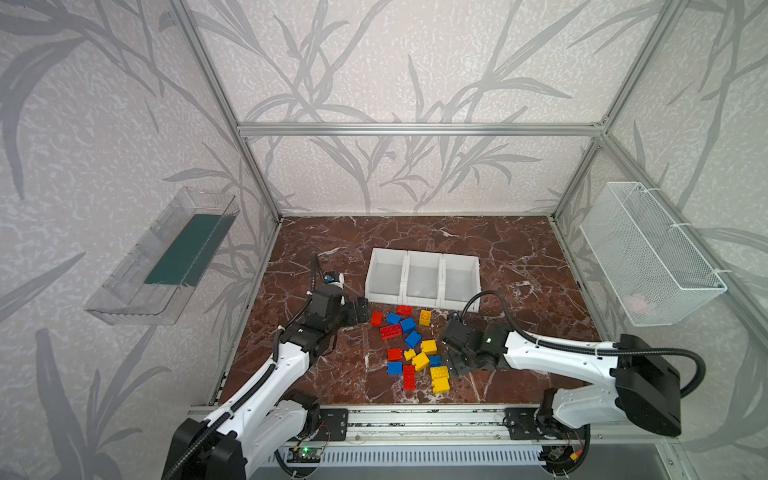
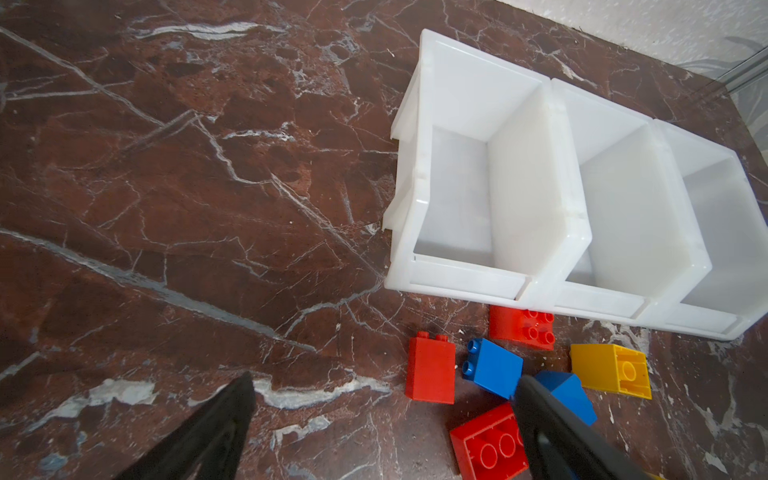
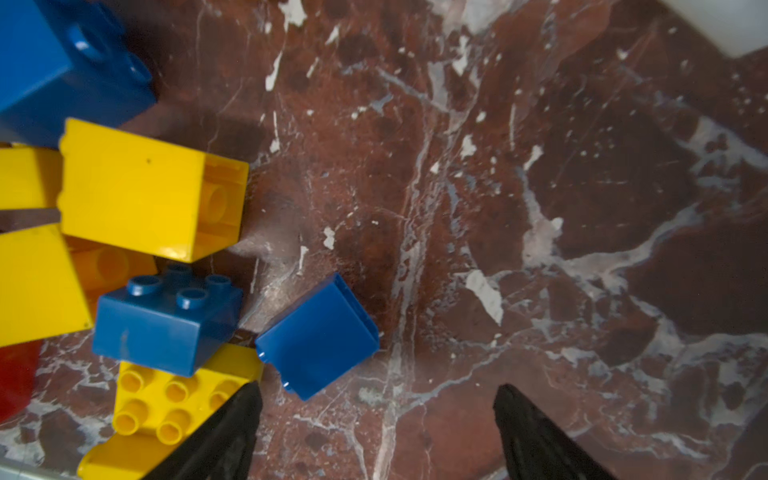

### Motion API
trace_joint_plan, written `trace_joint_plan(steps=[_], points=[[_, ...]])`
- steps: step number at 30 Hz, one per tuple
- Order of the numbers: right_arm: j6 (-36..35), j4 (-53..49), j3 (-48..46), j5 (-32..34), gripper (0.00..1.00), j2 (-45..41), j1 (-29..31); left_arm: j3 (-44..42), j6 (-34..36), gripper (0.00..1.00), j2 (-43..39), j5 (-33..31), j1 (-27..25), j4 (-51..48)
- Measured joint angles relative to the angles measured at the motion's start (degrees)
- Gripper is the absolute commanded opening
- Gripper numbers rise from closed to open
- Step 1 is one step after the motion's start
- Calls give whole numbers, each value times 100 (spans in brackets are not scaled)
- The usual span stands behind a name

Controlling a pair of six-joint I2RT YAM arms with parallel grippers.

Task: Sort the legos into containers by color
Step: 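Reach both grippers to the brick pile and grasp a blue brick with the right gripper, then carry the blue brick over the compartment farthest along and release it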

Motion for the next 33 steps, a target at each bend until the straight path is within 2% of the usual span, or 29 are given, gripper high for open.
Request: trace_joint_plan(steps=[8,17,20,25,33], points=[[509,-83,393,249,82,420,63,-7,-85,99,28,63,-79,0],[734,-72,452,291,77,778,68,-9,-118,99,127,144,-105,0],[817,-79,452,295,75,780,61,-9,-129,99,131,151,-116,0],[964,-63,361,295,67,767,-55,-9,-192,99,149,153,-149,2],[1196,37,-216,247,60,334,-525,-13,-238,99,164,157,-181,2]])
